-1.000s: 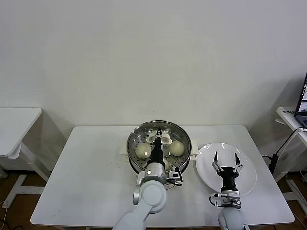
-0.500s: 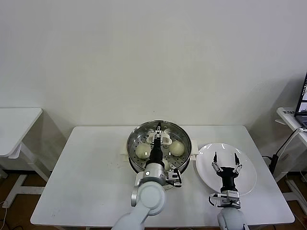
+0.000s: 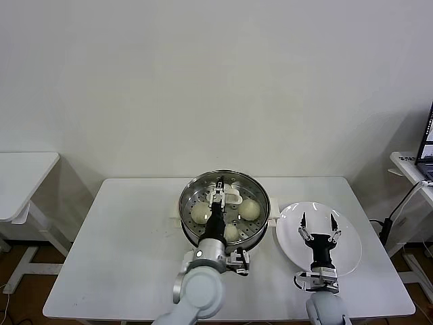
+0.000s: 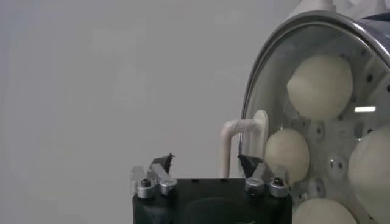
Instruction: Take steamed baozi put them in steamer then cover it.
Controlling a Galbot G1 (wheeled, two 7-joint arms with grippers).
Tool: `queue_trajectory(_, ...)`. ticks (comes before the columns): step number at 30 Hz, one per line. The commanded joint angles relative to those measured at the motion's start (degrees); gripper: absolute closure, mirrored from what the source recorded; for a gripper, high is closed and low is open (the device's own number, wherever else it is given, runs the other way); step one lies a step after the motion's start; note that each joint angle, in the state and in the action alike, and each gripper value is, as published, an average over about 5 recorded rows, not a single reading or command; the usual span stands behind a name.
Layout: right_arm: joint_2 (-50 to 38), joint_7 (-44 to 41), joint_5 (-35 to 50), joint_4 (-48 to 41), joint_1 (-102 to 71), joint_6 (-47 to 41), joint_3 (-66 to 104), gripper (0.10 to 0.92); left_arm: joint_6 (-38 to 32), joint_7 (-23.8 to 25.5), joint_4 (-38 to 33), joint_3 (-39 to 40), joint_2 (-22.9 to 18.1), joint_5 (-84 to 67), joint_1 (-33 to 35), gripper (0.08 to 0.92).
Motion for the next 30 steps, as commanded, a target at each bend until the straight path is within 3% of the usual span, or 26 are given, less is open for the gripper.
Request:
queue_trajectory(1,-0.1,0.0,0.1,0.0,0.0,0.0,0.1,0.203,0.1,-0.6,-13.0,-3.1,8.3,-11.1,3.5,0.178)
queue_trajectory(5,-0.3,-0.2,0.1,0.2,-0.2,0.1,0.3,0.203,0.2,-5.5,-16.8,-9.0,10.5,-24.0,3.7,0.177)
queue_trajectory(9,-0.8,-1.4,2.7,1.3,-0.8,-0.1,0.0,0.203,-2.4,-18.0,-15.0,-15.3,11.1,-44.5,2.5,0.177)
queue_trajectory(12,-1.6,-2.6,7.0,3.5,-1.6,-1.4,-1.0,0.203,-9.9,-27.0,-8.9,-20.4,10.2,-62.1,1.5,0.177)
queue_trajectory(14,-2.1,-3.1,9.4,5.1,-2.2,-2.6,-1.8,0.203,-17.5,-29.5,-3.2,-23.9,9.7,-71.5,0.9,0.177)
queue_trajectory(19,-3.0,-4.3,12.4,7.2,-3.4,-3.8,-3.0,0.203,-34.1,-28.3,10.6,-30.2,9.8,-84.6,-0.6,0.177)
queue_trajectory(24,-3.3,-6.2,13.4,7.9,-4.4,-3.8,-3.3,0.203,-40.1,-25.7,18.5,-32.8,10.6,-88.4,-0.5,0.177)
queue_trajectory(30,-3.4,-7.4,14.9,7.6,-4.8,-3.6,-2.9,0.203,-42.7,-24.9,21.2,-33.5,10.6,-89.3,0.6,0.177)
